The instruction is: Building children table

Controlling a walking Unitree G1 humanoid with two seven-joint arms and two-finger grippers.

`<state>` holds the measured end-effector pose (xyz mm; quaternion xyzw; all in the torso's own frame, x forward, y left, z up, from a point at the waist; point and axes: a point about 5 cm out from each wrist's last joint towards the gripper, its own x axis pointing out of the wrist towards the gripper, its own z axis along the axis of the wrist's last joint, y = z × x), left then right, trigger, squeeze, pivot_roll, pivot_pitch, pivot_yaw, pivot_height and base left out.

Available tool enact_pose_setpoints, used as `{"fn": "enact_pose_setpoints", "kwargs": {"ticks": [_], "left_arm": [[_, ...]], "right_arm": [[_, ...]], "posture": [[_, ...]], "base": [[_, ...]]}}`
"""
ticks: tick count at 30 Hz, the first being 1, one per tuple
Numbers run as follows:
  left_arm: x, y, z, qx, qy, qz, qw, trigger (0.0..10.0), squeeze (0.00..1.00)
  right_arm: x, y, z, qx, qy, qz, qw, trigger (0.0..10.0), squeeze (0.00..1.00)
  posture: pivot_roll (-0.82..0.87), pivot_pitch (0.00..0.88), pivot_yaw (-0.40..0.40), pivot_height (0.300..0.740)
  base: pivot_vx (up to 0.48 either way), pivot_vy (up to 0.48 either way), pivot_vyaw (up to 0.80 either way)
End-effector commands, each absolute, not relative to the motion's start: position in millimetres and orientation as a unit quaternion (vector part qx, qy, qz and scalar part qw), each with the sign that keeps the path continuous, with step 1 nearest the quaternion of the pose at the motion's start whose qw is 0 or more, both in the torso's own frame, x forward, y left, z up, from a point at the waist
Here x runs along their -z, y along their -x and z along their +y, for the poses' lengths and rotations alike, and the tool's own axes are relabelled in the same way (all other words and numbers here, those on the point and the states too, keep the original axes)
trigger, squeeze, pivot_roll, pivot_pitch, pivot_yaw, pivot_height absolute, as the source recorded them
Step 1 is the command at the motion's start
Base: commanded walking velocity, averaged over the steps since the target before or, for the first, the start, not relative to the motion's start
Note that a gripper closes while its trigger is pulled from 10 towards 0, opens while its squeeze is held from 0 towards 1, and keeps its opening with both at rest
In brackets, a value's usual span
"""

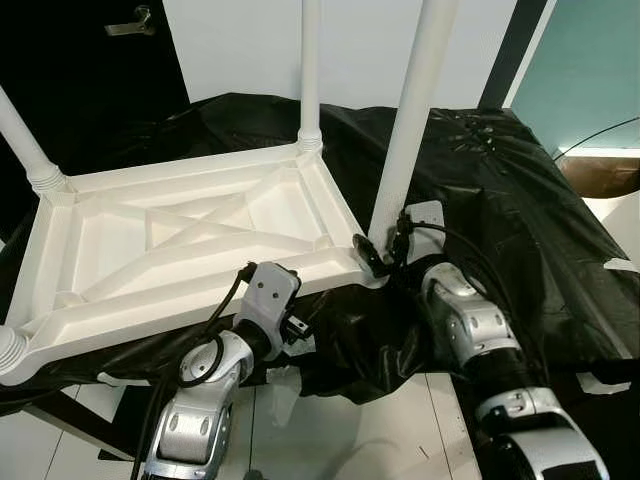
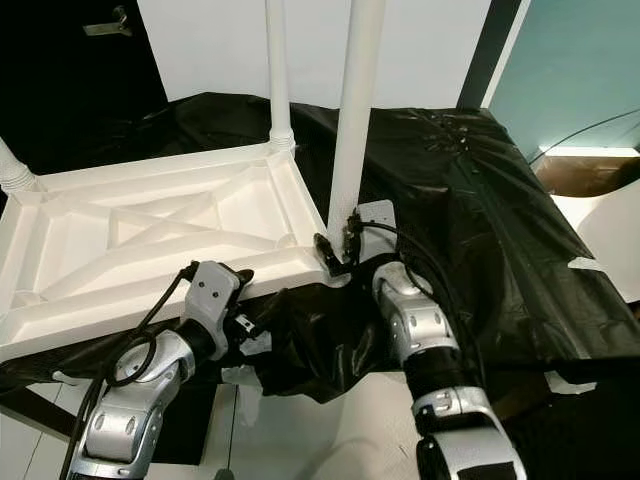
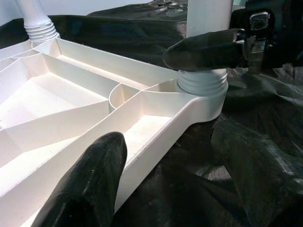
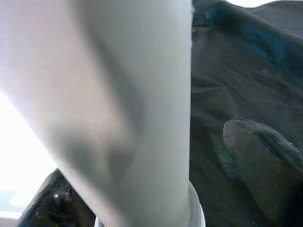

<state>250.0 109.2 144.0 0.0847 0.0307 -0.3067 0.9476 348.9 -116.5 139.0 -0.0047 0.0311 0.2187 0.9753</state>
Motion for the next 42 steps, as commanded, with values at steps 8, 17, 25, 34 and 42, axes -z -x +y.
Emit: {"fn": "enact_pose_setpoints", "kwargs": {"ticks": [8, 17, 25, 34, 42], "left_arm": [[-147, -254, 110, 0.288, -0.092, 0.026, 0.953, 10.0, 0.0], [-150, -255, 112, 0.285, -0.091, 0.02, 0.954, 10.0, 0.0], [-149, -252, 113, 0.279, -0.088, 0.022, 0.956, 10.0, 0.0], [-148, -251, 111, 0.281, -0.083, 0.023, 0.956, 10.0, 0.0], [-149, -251, 106, 0.29, -0.074, 0.016, 0.954, 10.0, 0.0]], "right_arm": [[-150, -368, -102, -0.362, 0.061, 0.027, 0.93, 10.0, 0.0], [-149, -371, -97, -0.422, 0.099, 0.048, 0.9, 3.8, 0.0], [-143, -373, -102, -0.435, 0.105, 0.061, 0.892, 0.0, 0.0], [-136, -374, -108, -0.391, 0.076, 0.076, 0.914, 10.0, 0.0], [-128, -373, -101, -0.311, 0.048, 0.089, 0.945, 10.0, 0.0]], "posture": [[0.13, 0.0, -0.047, 0.74], [0.15, 0.0, -0.056, 0.74], [0.15, 0.0, -0.066, 0.74], [0.14, 0.0, -0.067, 0.74], [0.13, 0.0, -0.075, 0.74]], "base": [[0.0, 0.0, 0.0], [0.0, 0.0, 0.0], [0.0, 0.0, 0.0], [0.0, 0.0, 0.0], [0.0, 0.0, 0.0]]}}
